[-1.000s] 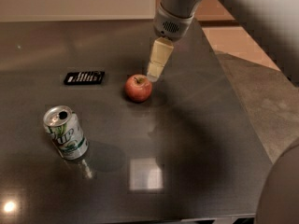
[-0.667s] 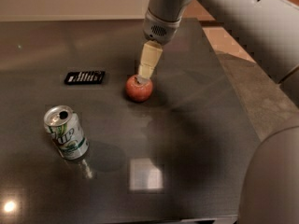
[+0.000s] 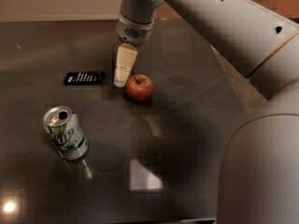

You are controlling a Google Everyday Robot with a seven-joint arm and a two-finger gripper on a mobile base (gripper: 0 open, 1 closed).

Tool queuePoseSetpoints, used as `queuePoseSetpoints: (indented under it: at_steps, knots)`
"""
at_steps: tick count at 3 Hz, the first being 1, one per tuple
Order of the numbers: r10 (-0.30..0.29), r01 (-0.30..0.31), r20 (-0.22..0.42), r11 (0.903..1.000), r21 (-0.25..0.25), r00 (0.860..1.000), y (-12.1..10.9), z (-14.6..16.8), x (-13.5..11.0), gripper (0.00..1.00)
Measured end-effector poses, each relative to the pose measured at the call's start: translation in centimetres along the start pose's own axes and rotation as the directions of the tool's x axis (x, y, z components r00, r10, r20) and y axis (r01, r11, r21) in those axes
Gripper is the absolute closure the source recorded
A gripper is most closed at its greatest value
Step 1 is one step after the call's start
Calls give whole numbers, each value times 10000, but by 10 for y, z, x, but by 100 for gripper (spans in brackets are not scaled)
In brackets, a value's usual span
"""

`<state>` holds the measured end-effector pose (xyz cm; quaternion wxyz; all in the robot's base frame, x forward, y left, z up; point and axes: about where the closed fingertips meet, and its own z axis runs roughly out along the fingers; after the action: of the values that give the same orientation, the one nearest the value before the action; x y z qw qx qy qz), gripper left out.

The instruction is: Pick rxbar chocolate

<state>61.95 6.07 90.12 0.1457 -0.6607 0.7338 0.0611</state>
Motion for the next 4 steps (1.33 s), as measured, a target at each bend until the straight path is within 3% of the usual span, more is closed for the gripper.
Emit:
queuePoseSetpoints:
  at_steps: [2, 4]
  knots:
    - [107, -109, -128, 9997, -203, 9999, -8, 7, -3, 0]
    - [56, -58, -53, 9989, -464, 10000, -33, 34, -24, 0]
